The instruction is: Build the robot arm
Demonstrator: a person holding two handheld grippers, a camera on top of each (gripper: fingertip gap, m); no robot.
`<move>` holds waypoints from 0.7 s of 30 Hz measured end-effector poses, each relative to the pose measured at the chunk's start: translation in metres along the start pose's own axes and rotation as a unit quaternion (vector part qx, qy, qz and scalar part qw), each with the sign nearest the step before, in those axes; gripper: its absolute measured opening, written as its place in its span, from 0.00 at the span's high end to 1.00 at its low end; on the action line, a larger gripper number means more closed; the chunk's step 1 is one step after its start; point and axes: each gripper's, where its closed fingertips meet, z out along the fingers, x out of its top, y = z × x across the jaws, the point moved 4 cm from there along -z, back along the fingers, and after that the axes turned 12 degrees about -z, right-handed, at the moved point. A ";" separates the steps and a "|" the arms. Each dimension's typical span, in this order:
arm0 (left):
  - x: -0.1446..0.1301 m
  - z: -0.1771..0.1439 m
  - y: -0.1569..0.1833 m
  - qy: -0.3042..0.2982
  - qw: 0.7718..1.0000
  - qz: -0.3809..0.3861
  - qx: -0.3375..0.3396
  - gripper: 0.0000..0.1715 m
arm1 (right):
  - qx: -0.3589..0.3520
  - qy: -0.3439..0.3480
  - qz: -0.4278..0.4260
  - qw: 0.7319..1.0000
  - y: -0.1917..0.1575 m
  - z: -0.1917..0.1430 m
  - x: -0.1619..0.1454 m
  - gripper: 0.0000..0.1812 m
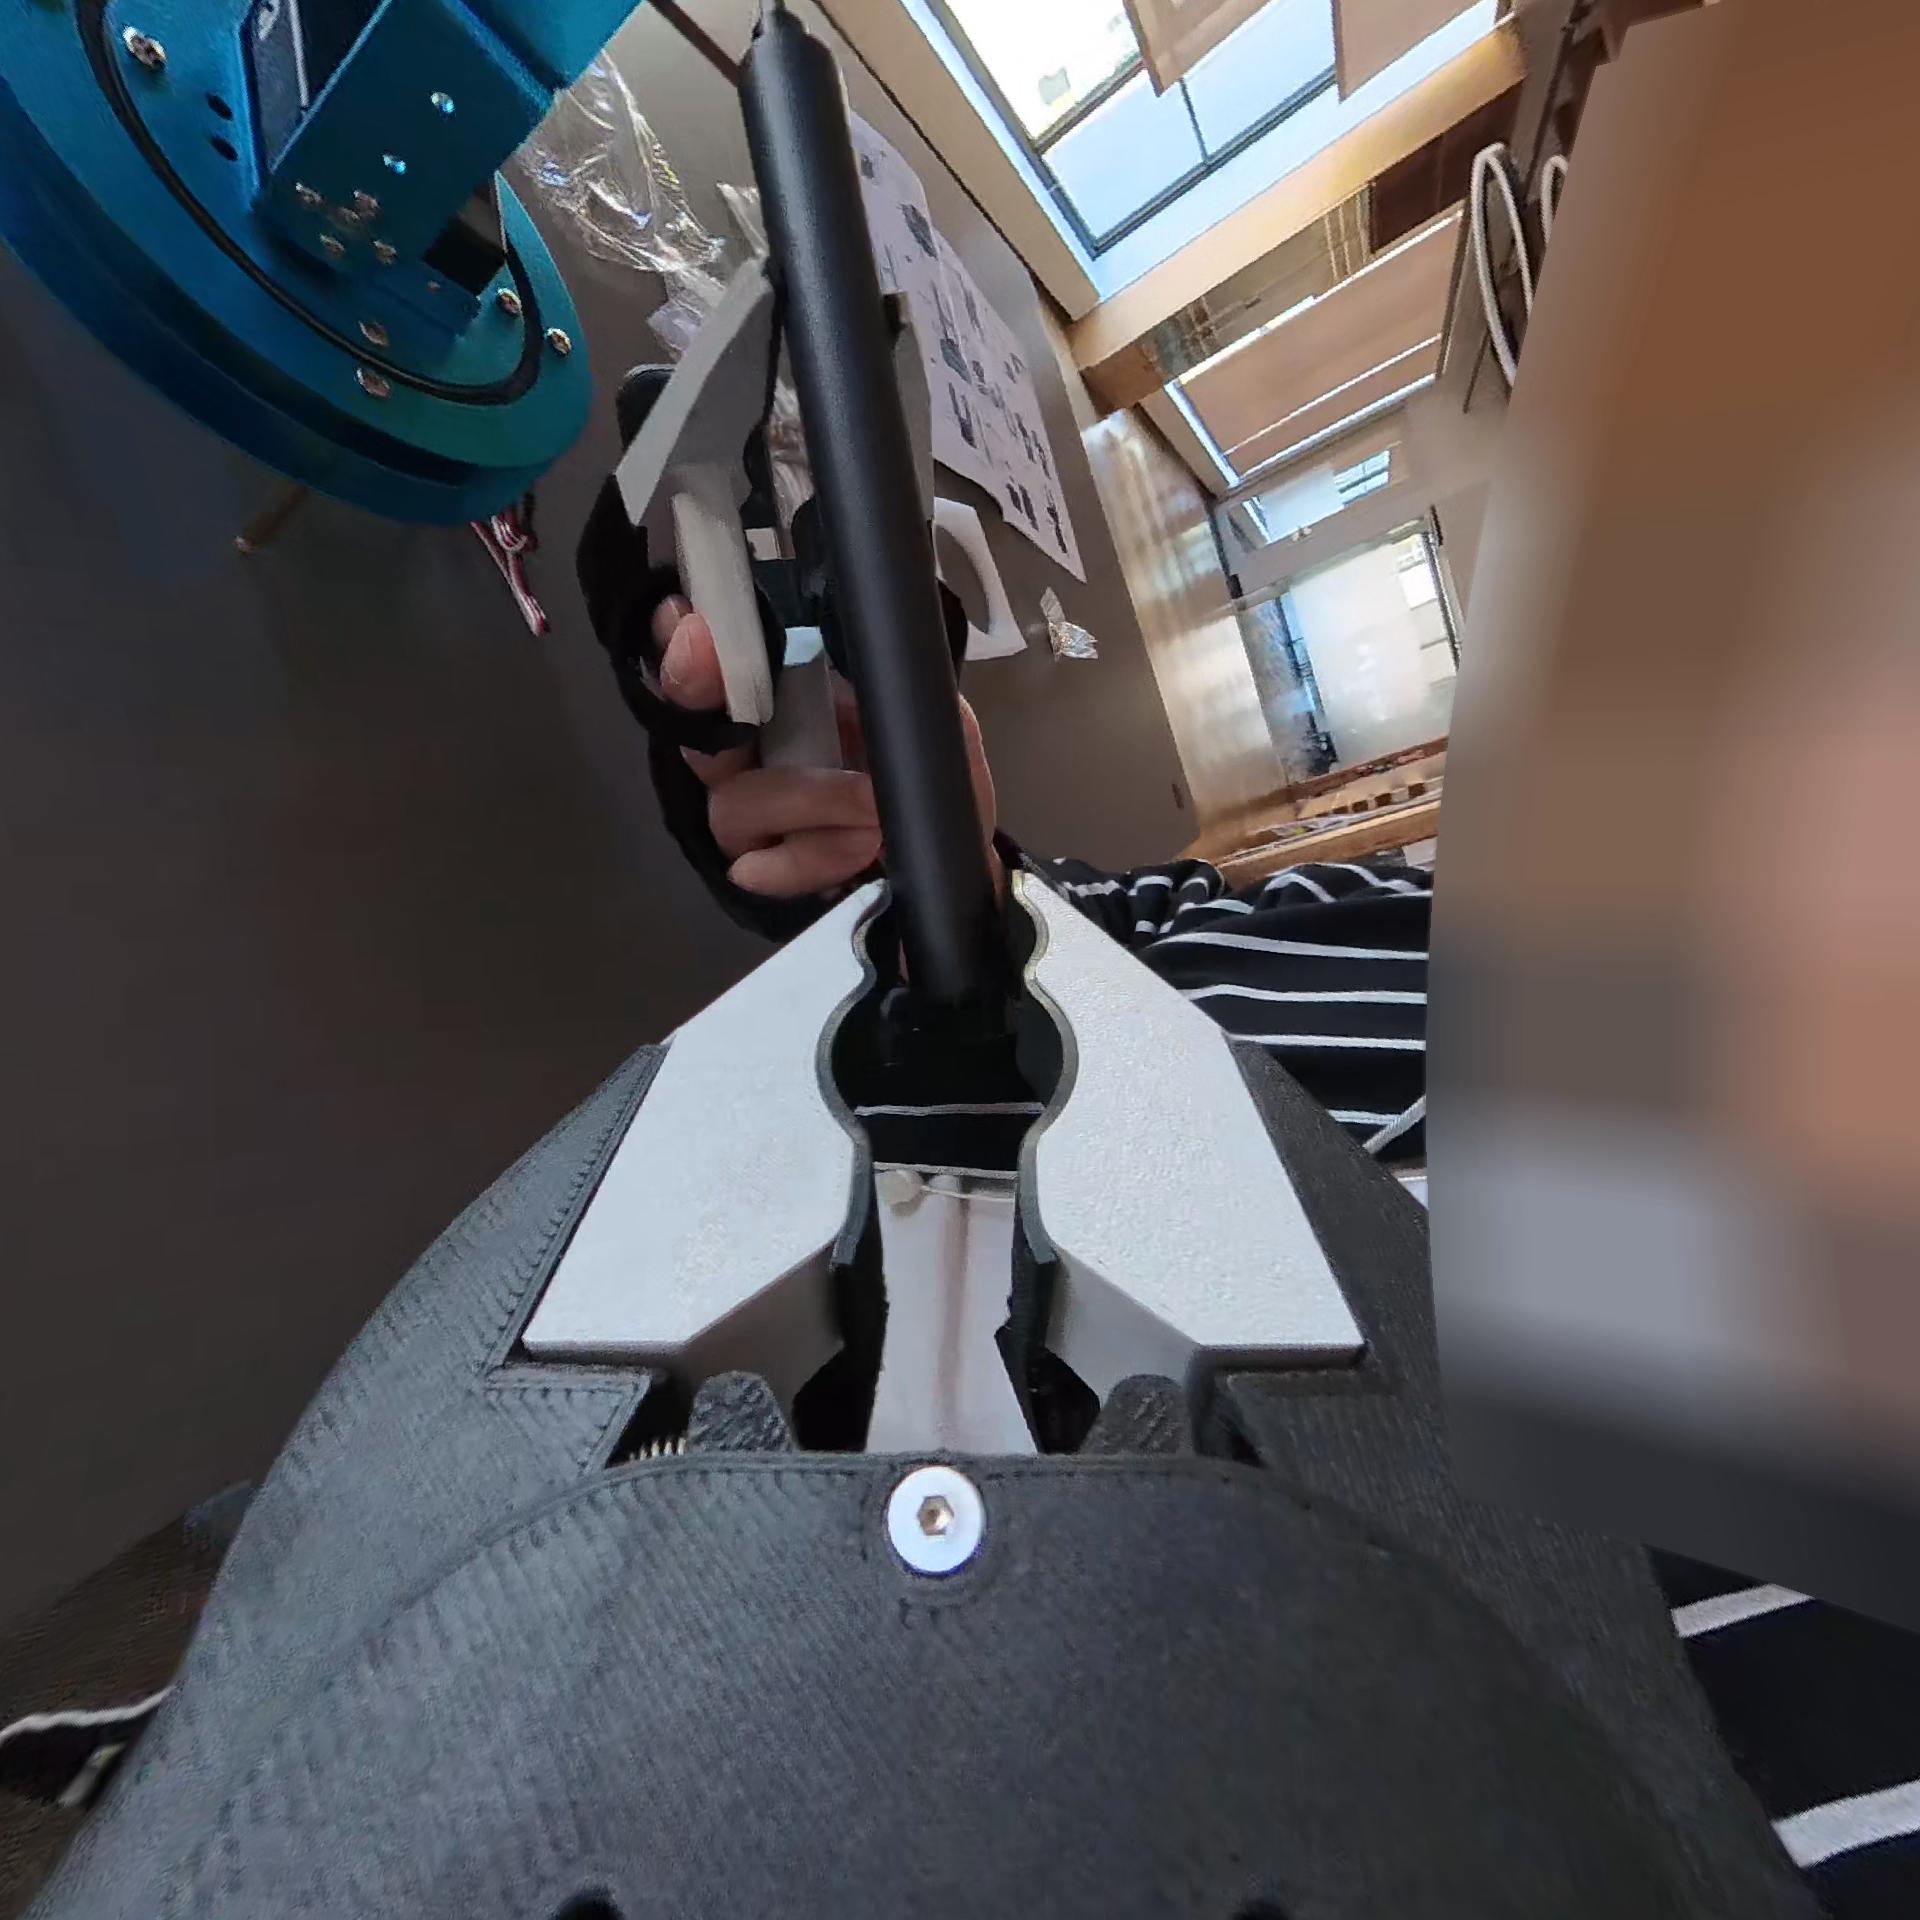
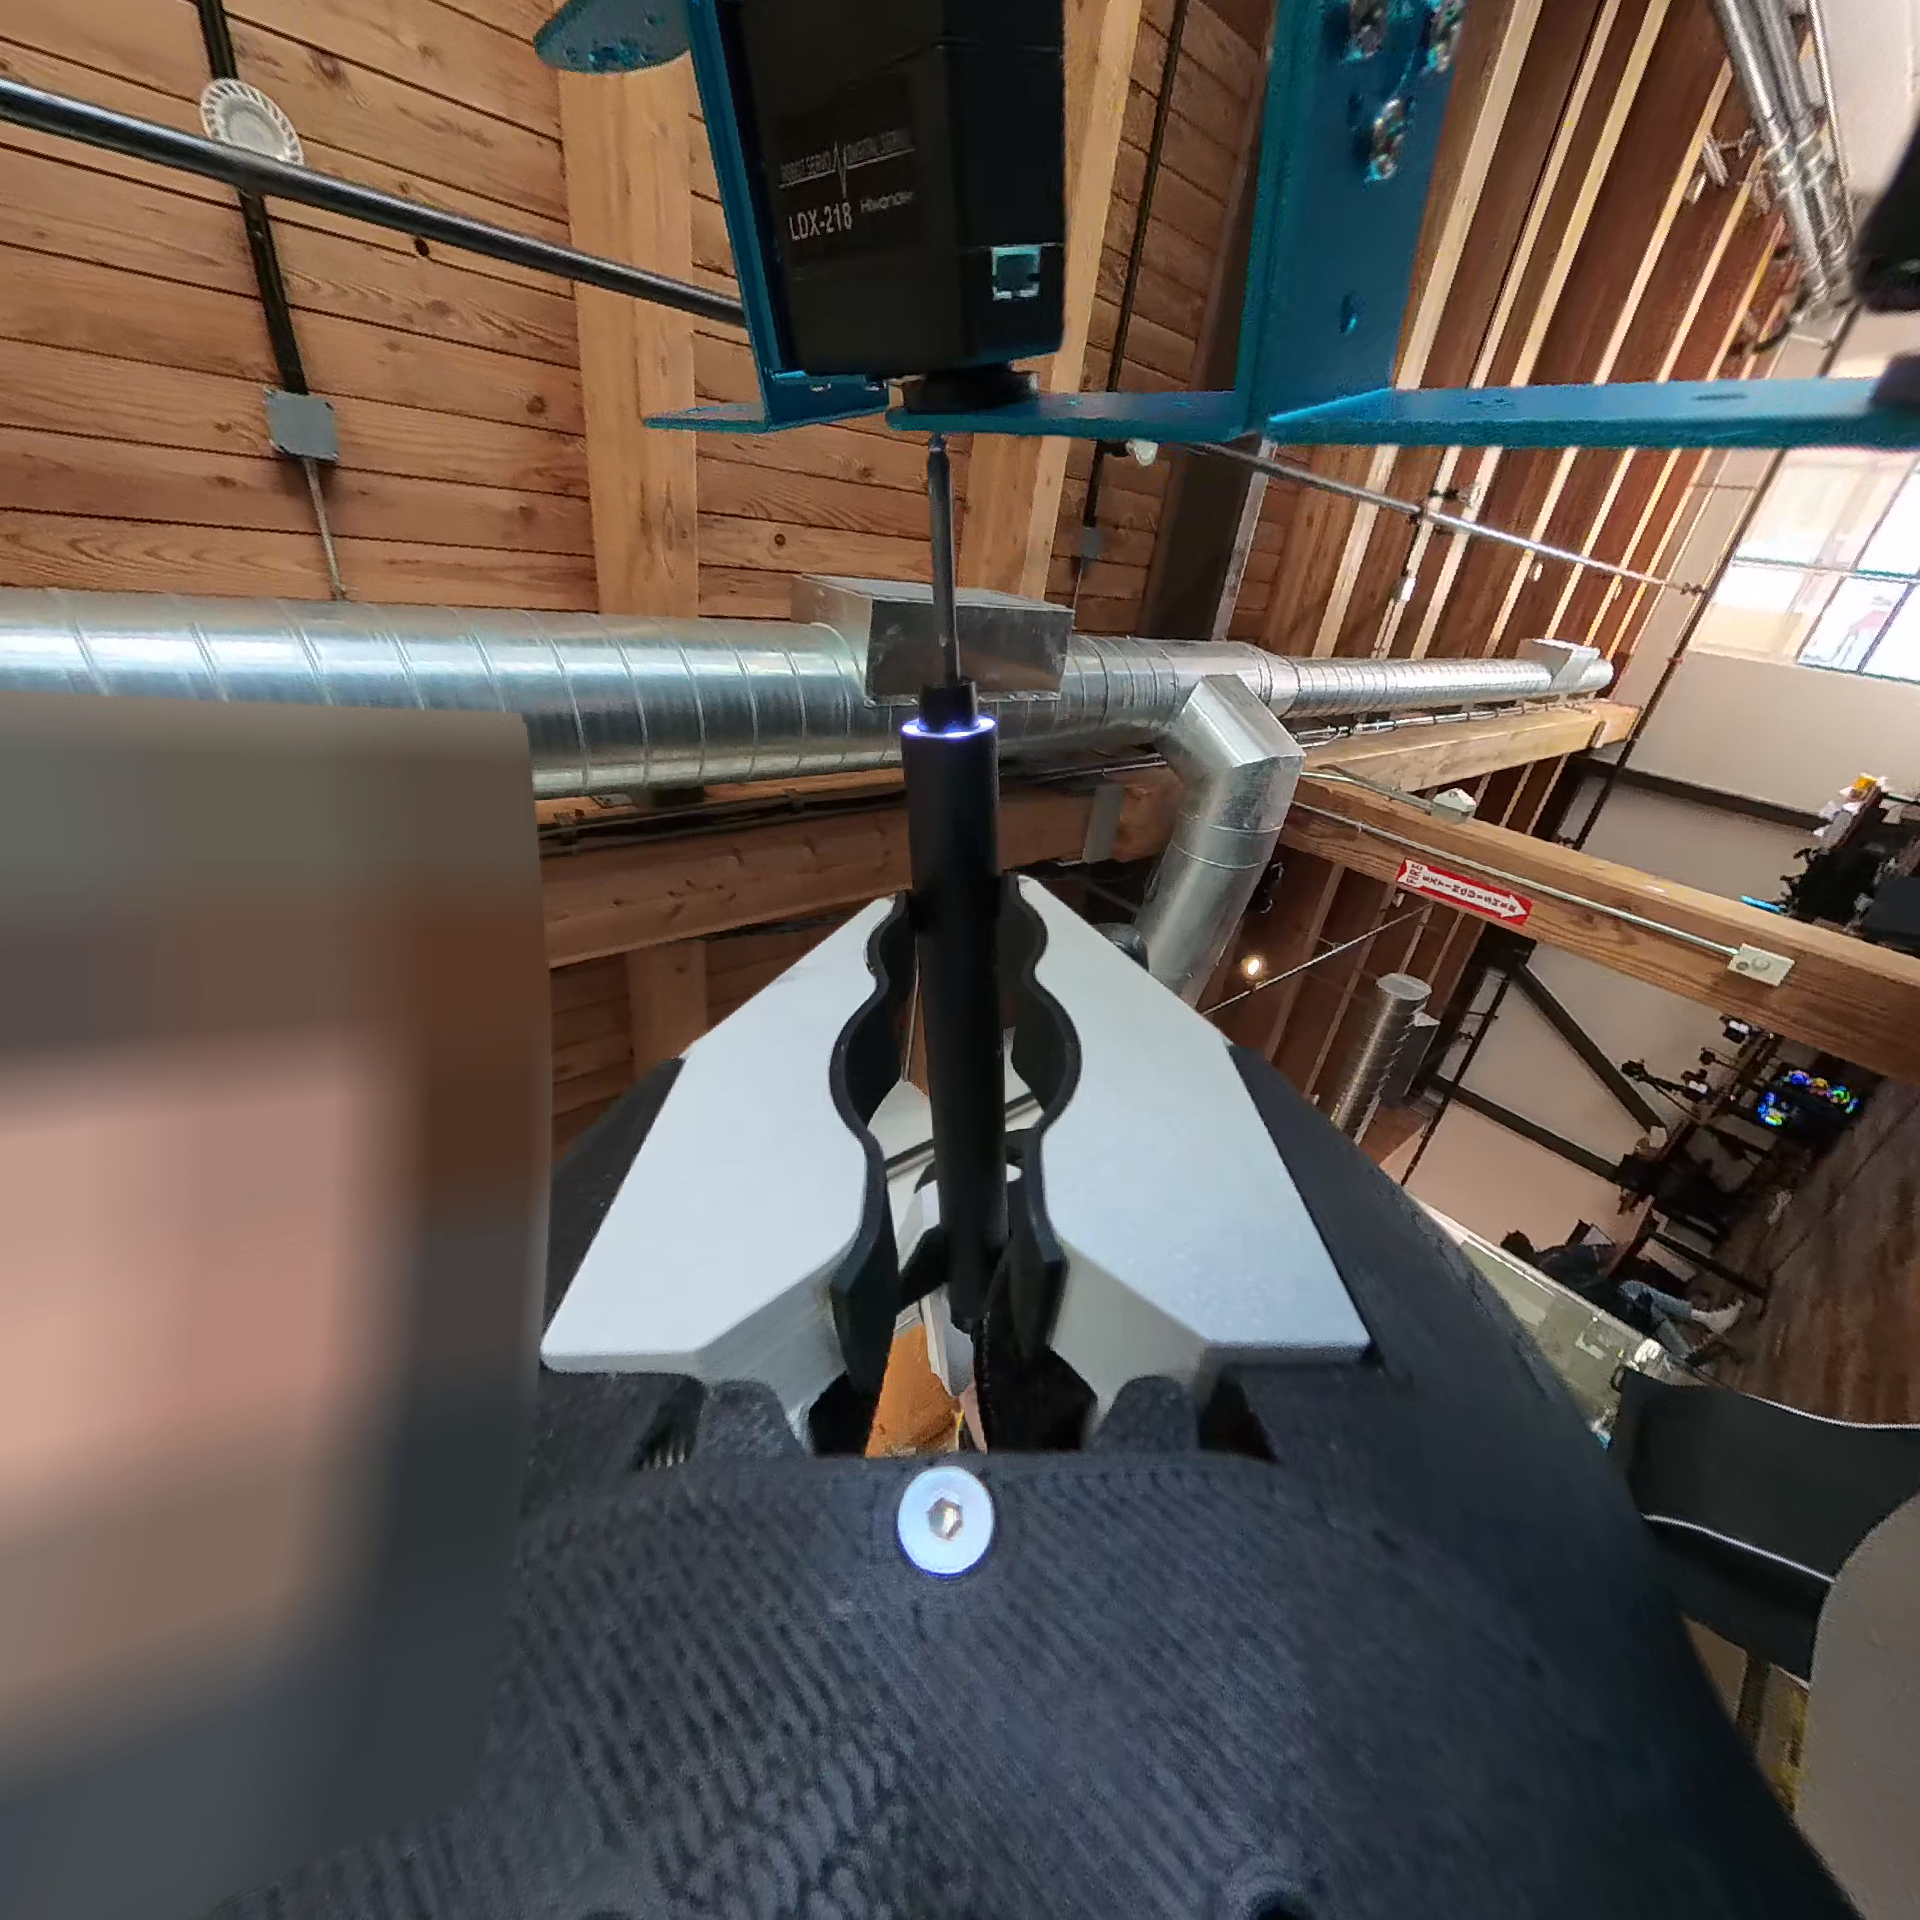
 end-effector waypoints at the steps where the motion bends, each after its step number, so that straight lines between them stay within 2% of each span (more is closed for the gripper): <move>1: 0.000 0.000 -0.001 0.000 1.000 -0.005 0.003 0.89 | 0.001 0.003 0.001 1.000 0.001 0.000 0.000 0.92; 6: 0.002 -0.001 -0.003 -0.003 0.998 0.021 0.058 0.90 | -0.011 0.007 0.002 1.000 0.002 0.000 0.001 0.91; 9: 0.003 -0.003 -0.005 0.002 0.993 0.051 0.108 0.90 | -0.059 0.002 -0.021 0.998 0.004 -0.002 0.004 0.88; 17: 0.007 -0.009 -0.001 0.022 0.989 0.068 0.133 0.90 | -0.123 -0.049 -0.090 0.987 -0.009 0.005 -0.003 0.87; 21: 0.006 -0.006 0.000 0.019 0.984 0.089 0.155 0.90 | -0.124 -0.036 -0.068 0.989 -0.008 0.002 -0.003 0.91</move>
